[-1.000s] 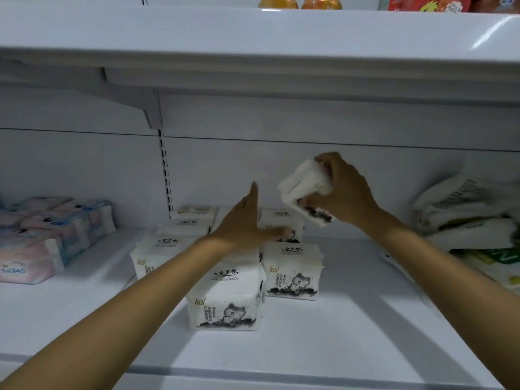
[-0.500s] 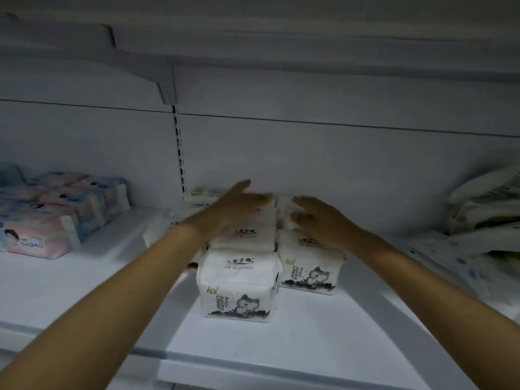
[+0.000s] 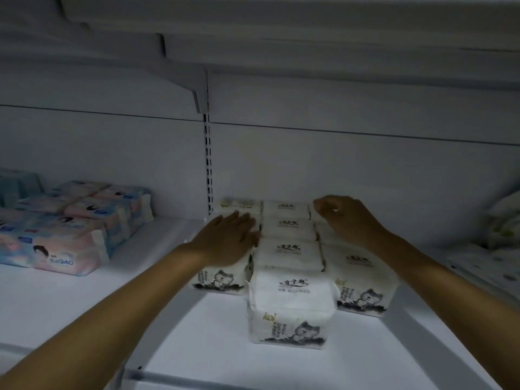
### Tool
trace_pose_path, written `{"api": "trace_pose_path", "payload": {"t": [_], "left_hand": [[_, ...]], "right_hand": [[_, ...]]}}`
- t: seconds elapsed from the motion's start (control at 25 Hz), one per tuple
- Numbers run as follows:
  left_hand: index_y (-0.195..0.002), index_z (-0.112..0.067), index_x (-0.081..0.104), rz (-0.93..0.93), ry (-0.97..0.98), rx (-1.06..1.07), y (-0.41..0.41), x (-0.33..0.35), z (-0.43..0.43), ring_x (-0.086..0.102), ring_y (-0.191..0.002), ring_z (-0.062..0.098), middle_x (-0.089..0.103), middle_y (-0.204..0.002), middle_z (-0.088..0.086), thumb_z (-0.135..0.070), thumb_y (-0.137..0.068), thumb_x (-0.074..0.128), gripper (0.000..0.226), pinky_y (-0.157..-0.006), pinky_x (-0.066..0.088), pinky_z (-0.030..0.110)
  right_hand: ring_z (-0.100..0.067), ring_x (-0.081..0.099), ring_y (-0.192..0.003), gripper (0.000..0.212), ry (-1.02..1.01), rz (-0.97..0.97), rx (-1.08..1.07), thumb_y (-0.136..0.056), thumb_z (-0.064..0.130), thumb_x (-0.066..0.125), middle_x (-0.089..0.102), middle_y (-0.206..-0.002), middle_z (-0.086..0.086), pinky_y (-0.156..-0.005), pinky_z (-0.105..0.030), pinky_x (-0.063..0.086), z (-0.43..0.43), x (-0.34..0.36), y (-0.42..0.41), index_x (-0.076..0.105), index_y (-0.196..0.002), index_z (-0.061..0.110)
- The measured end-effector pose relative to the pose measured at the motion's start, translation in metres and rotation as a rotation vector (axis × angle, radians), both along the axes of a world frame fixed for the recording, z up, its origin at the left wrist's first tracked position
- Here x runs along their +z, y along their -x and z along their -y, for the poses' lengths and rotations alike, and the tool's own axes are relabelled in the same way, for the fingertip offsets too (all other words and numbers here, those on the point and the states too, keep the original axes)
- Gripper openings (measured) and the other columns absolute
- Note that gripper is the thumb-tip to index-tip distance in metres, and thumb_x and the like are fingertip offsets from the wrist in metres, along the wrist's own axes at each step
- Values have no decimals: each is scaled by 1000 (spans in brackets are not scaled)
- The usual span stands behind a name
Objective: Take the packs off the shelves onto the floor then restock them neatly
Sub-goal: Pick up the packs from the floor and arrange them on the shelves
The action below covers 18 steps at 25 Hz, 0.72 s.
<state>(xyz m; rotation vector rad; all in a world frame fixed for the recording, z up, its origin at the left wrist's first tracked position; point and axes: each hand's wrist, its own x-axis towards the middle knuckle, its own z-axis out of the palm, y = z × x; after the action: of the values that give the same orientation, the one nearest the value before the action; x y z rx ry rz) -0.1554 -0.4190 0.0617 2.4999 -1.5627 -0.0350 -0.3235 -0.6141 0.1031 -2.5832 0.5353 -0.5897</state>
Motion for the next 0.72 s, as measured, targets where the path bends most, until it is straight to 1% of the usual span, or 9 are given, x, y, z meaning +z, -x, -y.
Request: {"api": "trace_pose_path", "payload": {"t": [0.08, 0.12, 0.24, 0.32, 0.4, 0.48, 0.56, 0.64, 0.72], "left_hand": [[-154, -18, 7, 46, -104, 9, -2, -6, 1, 1, -149, 19, 3, -162, 0, -46, -102, 11, 59, -121, 5, 38], [-154, -18, 4, 37, -108, 11, -1, -6, 0, -2, -149, 18, -1, -162, 1, -47, -102, 10, 60, -121, 2, 38], [-154, -19, 6, 2, -145, 10, 0, -2, 4, 0, -149, 19, 0, -162, 1, -47, -102, 14, 60, -120, 2, 38], [-154, -19, 11, -174, -148, 12, -7, 13, 6, 9, -148, 20, 7, -162, 2, -42, -103, 28, 58, -120, 9, 37], [-150, -16, 28, -596, 85, 36, -24, 31, 0, 32, -140, 22, 30, -155, 7, -24, -101, 42, 51, -115, 25, 33], [-140, -7, 44, -933, 487, 109, -46, 43, -21, 51, -116, 20, 57, -129, 11, -8, -100, 42, 40, -94, 41, 26], [-131, -2, 51, -1065, 709, 207, -66, 42, -44, 57, -96, 17, 63, -110, 8, -7, -101, 36, 34, -76, 41, 21], [-122, -7, 55, -1098, 732, 291, -79, 38, -62, 56, -96, 17, 60, -120, 9, -11, -103, 32, 30, -77, 40, 23], [-127, -4, 53, -1109, 800, 336, -91, 33, -69, 52, -106, 21, 56, -130, 13, -9, -102, 35, 31, -81, 41, 27]], "right_hand": [[-21, 58, -113, 27, -35, 47, -20, -100, 23, 47, 65, -122, -5, -99, -32, 43, 4, 6, -21, 67, -116, 12], [-21, 60, -109, 26, -54, 41, -21, -100, 21, 48, 66, -120, -6, -95, -30, 45, 5, 7, -33, 67, -114, 12], [-19, 62, -103, 23, -73, 69, -6, -98, 18, 50, 67, -117, -5, -89, -26, 47, -3, 15, -69, 69, -111, 12], [-22, 62, -106, 22, 28, 47, 27, -97, 20, 53, 67, -118, -5, -95, -34, 47, -14, 15, -96, 70, -110, 14], [-21, 61, -108, 21, 282, -89, 60, -96, 25, 55, 67, -119, 0, -99, -38, 43, -30, 11, -125, 71, -108, 19], [-22, 60, -108, 21, 501, -256, 57, -93, 31, 56, 66, -117, 2, -100, -37, 38, -44, -1, -148, 71, -106, 23], [-23, 61, -105, 17, 558, -309, 31, -91, 29, 59, 68, -113, 1, -97, -35, 38, -49, -12, -161, 71, -100, 23], [-23, 61, -100, 12, 558, -244, 29, -90, 19, 59, 69, -107, 1, -94, -34, 34, -48, -16, -166, 71, -91, 21], [-27, 62, -90, 18, 573, -96, 47, -88, 7, 56, 69, -97, -3, -89, -34, 33, -50, -13, -166, 69, -83, 17]]}}
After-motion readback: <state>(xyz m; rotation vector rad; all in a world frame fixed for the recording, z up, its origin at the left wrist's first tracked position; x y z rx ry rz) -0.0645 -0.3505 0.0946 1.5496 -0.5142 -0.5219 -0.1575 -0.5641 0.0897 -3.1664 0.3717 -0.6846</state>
